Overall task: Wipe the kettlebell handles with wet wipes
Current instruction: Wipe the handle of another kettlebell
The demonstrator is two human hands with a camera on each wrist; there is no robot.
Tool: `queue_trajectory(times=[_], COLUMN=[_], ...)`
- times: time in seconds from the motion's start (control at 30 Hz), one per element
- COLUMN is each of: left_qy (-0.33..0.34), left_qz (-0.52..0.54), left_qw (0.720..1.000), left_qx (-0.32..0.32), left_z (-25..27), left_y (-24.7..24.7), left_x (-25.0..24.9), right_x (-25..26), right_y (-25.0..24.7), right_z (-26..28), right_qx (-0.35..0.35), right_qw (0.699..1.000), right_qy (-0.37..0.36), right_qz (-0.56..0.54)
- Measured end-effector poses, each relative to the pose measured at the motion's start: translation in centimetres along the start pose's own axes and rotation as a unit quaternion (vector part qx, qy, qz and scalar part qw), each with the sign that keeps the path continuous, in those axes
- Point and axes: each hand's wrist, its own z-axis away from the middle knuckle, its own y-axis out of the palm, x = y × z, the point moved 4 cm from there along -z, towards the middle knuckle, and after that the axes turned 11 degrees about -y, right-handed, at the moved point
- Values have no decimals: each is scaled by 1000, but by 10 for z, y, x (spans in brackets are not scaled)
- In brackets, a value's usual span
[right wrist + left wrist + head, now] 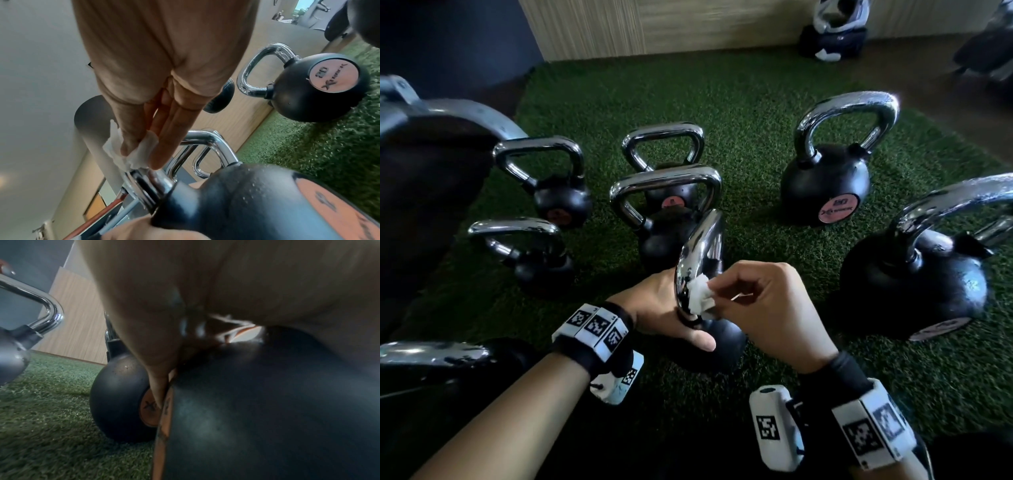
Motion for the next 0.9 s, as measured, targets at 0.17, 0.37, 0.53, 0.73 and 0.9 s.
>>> queue_trajectory(times=[0.17,0.37,0.53,0.73,0.9], left_qy=[-8,74,86,68,77], left_qz=[37,-22,99,94,53], left_qw=[999,997,991,993,996], left_qx=[3,17,5,11,3], left_z=[5,13,20,29,34], left_y=[-1,0,-1,6,11], left_x=[4,-19,-16,-11,-11], right_x=[-14,-22,-16,-26,-25], right_y=[7,15,18,26,33], right_z=[8,-14,-17,-12,0], right_qx=[61,176,236,238,207], right_qw=[996,983,969,969,946], right_qy=[-26,-13,-2,-6,56], right_qz=[61,52,-68,-73,-244])
